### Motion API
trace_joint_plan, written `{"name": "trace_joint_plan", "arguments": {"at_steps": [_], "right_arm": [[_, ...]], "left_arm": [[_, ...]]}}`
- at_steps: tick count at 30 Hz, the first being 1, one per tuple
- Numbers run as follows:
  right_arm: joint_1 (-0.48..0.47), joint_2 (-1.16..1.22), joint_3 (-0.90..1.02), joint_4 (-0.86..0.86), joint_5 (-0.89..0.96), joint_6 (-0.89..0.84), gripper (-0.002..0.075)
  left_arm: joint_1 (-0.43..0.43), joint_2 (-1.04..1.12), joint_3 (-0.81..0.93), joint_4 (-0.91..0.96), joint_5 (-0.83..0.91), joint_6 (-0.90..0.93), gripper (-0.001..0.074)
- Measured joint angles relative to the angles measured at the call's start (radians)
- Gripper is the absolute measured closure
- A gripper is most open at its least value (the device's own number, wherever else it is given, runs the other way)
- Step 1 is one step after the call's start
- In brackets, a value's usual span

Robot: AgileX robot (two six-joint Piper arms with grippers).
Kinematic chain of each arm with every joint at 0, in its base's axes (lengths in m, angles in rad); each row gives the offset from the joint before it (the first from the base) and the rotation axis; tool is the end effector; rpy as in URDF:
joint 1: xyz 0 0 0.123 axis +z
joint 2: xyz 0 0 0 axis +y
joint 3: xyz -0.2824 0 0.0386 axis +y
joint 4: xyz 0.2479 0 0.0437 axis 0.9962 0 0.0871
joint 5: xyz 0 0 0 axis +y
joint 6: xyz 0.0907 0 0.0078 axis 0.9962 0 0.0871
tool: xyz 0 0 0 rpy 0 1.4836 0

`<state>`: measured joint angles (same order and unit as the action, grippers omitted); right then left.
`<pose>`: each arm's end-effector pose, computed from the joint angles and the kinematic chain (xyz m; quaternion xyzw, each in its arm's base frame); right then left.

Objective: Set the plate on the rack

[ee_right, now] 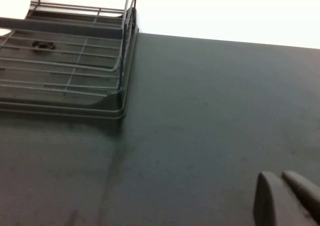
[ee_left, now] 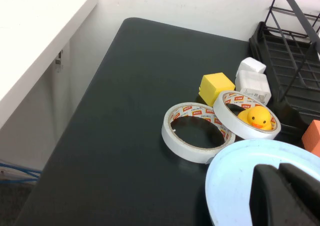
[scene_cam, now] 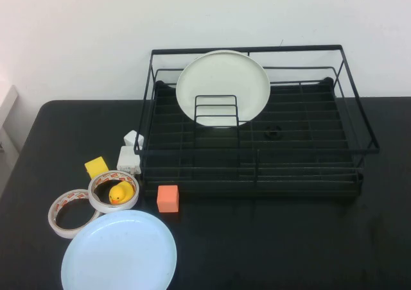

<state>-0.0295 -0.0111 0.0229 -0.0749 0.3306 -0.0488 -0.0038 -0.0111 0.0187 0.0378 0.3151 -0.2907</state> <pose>0.0535 -0.0038 0.1762 -0.0282 0.7906 -0.0552 0.6093 0.0539 0.0009 0.1789 -0.1019 0.7786 -0.0753 0.6146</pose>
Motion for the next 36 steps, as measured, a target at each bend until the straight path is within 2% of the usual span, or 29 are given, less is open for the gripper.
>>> {"name": "trace_joint_plan", "arguments": {"at_steps": [19,24,27,30,32,36], "right_arm": [[0.0,0.0,-0.002,0.045,0.0,0.001,0.0718],[0.0,0.0,-0.002,0.045,0.0,0.001,0.0718],[0.0,0.0,-0.002,0.075,0.0,0.001,0.0718],[0.0,0.0,-0.002,0.24,0.0,0.002,0.0718],[0.0,0.0,0.0,0.433,0.004,0.015,0.0718],[0.0,0.0,0.004,0.826,0.021,0.032,0.0718]], "left_arm": [[0.0,0.0,0.0,-0.02,0.0,0.0,0.0738],[0.0,0.0,0.0,-0.169,-0.036,-0.008,0.0738],[0.0,0.0,0.002,-0.405,-0.093,-0.073,0.0738],[0.0,0.0,0.002,-0.708,-0.145,-0.173,0.0738],[0.0,0.0,0.002,-0.882,-0.162,-0.201,0.0738],[0.0,0.0,0.002,-1.006,-0.198,-0.212,0.0738]]}}
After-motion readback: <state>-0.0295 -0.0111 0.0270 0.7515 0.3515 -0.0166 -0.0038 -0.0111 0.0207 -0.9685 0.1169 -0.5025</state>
